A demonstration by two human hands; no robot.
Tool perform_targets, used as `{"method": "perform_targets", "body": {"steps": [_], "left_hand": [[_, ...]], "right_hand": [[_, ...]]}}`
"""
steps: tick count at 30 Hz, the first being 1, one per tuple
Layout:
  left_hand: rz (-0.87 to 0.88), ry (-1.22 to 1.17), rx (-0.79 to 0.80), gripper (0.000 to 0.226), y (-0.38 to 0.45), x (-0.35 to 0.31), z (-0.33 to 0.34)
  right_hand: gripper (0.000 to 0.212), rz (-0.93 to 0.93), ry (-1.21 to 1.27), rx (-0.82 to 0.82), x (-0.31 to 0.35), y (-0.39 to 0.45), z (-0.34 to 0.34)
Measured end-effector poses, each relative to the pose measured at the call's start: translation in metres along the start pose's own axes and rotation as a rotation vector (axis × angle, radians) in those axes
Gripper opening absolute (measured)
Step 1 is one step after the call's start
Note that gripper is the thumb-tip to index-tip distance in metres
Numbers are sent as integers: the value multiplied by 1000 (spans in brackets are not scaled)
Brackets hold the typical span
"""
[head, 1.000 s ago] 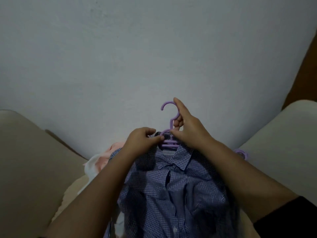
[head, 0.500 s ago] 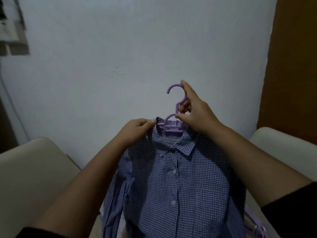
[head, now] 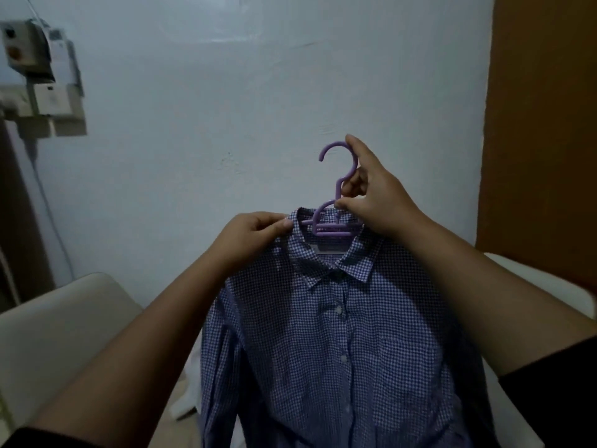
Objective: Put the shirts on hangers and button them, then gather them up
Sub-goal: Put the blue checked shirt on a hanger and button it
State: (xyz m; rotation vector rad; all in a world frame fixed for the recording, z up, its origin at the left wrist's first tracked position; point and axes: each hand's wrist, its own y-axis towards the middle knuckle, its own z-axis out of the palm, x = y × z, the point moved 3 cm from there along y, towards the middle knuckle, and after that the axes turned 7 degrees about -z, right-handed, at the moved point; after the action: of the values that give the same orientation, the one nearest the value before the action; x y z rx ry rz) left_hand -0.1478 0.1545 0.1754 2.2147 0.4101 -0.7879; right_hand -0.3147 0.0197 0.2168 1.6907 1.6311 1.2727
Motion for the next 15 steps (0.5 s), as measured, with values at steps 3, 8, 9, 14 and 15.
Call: {"method": "perform_targets", "body": {"steps": [3,8,9,14,15], "left_hand": [[-6,-147,-115,13,-2,-4,-6],[-53,-472,-112,25,-15,-11,-19],[-33,-437,-106,24,-16,-9,-22],[403,397,-175,69,-30,6,-23],[509,550,-198,78,-32,12,-22]], "right_hand": [[93,-2,24,-10,2,0,-1],[92,-4,51,-18,3,2,-1],[92,-6,59,-16,4,3,0],[93,-17,111,5,13,9,8],[93,-15,125,14,15,11,10]]}}
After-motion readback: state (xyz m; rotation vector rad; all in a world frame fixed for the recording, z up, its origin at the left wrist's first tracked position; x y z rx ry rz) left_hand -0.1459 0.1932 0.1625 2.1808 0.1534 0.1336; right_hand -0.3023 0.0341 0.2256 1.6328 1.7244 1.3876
